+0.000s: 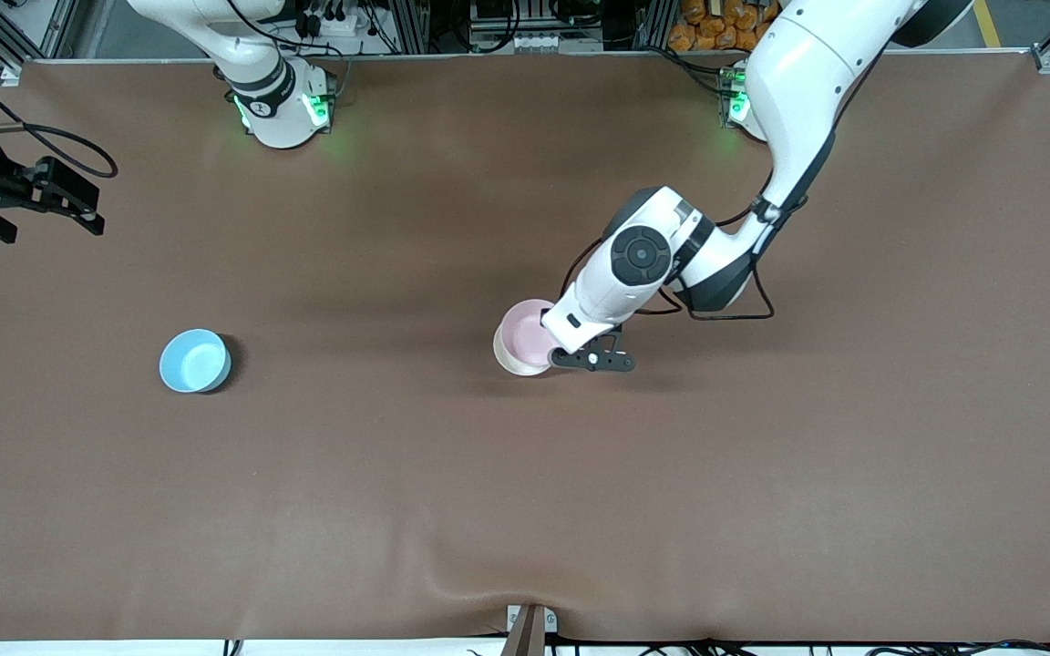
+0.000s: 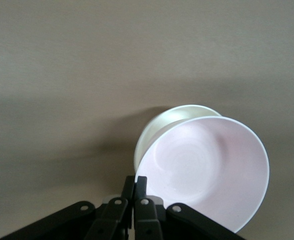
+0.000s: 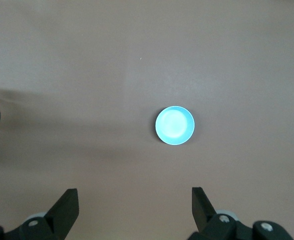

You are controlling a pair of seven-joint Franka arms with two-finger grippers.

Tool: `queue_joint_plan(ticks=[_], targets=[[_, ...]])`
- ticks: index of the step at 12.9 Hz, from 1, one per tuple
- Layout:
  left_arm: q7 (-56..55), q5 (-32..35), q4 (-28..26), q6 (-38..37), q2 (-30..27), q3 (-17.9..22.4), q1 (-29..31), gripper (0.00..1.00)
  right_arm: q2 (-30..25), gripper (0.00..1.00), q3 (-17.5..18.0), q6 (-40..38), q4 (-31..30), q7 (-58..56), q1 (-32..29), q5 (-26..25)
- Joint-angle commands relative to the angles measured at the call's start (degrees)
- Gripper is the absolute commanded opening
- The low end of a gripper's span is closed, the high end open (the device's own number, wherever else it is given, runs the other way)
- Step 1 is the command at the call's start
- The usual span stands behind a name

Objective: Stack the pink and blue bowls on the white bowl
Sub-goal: 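Lower the pink bowl into the white bowl and open the left gripper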

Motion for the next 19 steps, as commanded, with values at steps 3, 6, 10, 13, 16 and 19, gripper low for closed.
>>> queue_joint_plan(ticks=[3, 6, 10, 13, 16, 19], targets=[[-2.5, 2.1, 1.3, 2.3, 2.5, 0.6, -2.4, 0.00, 0.4, 1.00, 0.6, -0.7, 1.0, -0.1, -0.8, -0.2], [-3.0, 2.2, 1.1, 2.3, 2.5, 1.4, -2.4, 0.00, 0.4, 1.00, 0.6, -0.7, 1.0, -0.1, -0.7, -0.3], [-3.1, 2.3, 0.7, 1.8, 1.9, 1.4, -1.5, 0.00, 0.4, 1.00, 0.6, -0.7, 1.0, -0.1, -0.7, -0.2], [-3.4, 1.7, 1.3, 1.8, 2.3, 2.3, -2.3, 0.00, 0.4, 1.00, 0.6, -0.7, 1.0, -0.1, -0.7, -0.2], [-5.0, 2.3, 1.2, 1.5, 1.3, 2.5, -2.0, 1.00, 0.4, 1.00, 0.6, -0.7, 1.0, -0.1, -0.7, -0.2], [-3.4, 4.6, 1.4, -7.5, -5.6, 2.8, 1.9, 1.00, 0.4, 1.00, 0.6, -0.7, 1.0, -0.1, -0.8, -0.2]])
